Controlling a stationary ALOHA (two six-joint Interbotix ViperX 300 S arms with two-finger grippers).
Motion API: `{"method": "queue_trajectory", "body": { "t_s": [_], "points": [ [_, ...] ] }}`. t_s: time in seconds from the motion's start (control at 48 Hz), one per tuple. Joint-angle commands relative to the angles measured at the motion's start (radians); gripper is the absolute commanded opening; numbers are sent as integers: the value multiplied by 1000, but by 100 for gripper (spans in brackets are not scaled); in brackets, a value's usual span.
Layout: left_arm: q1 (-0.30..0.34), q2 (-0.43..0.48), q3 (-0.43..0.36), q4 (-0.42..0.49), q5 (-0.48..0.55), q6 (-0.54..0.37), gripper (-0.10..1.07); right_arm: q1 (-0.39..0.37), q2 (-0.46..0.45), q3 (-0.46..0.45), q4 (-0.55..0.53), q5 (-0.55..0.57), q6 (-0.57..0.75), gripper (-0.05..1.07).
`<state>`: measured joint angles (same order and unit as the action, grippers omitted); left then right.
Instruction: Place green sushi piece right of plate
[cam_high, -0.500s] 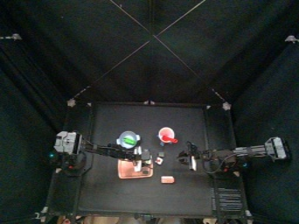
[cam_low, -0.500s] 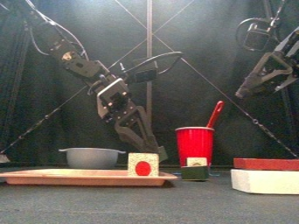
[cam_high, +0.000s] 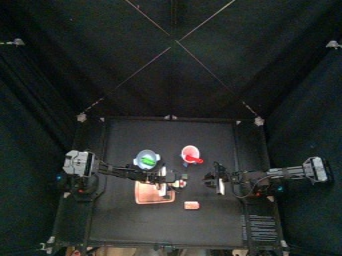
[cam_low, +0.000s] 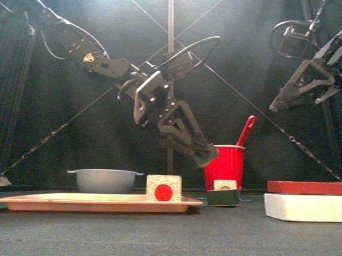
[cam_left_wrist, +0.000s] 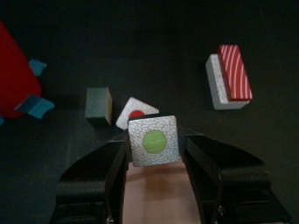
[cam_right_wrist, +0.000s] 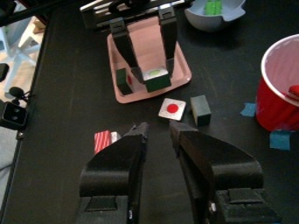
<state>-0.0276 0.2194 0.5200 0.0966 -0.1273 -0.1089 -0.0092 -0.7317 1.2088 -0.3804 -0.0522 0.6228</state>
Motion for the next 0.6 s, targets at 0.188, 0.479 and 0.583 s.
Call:
{"method": "queue_trajectory", "body": {
  "t_s": [0.188, 0.479, 0.583],
  "points": [
    [-18, 51, -92, 3, -15, 2, 71, -2, 0, -8, 3, -8, 0, 69],
    [-38, 74, -104, 14, -15, 2, 71, -2, 0, -8, 3, -6, 0, 69],
    [-46, 77, -104, 14, -15, 2, 73, 0, 0, -8, 3, -8, 0, 69]
  ]
}}
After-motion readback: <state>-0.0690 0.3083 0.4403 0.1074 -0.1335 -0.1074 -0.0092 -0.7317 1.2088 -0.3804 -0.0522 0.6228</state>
